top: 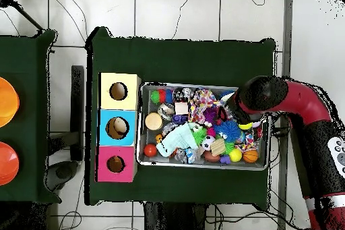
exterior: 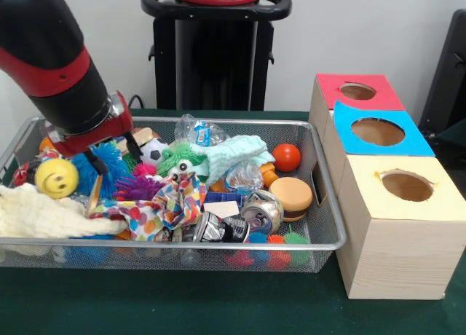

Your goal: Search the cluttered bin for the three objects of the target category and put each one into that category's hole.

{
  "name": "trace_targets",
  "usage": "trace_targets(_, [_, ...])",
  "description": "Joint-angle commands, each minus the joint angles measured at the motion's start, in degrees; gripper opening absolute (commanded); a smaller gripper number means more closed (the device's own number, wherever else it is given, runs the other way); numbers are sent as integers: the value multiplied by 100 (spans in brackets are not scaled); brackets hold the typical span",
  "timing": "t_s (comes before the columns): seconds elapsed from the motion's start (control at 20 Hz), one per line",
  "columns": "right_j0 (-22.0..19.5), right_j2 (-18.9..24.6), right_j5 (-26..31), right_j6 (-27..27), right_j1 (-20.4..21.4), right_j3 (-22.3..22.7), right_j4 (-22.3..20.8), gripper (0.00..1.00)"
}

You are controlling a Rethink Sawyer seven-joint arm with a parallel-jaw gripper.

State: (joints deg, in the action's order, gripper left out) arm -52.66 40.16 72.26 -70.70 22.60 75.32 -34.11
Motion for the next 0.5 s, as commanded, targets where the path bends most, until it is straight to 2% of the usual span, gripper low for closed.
trace_targets(0.05, [-22, -69, -2382, 10, 350, 1658, -840, 100])
trace_targets(0.2, [121, -118, -2621, -235, 598, 2008, -768, 100])
trace_targets(0.5, [178, -156, -2368, 43, 932, 2124, -345, 100])
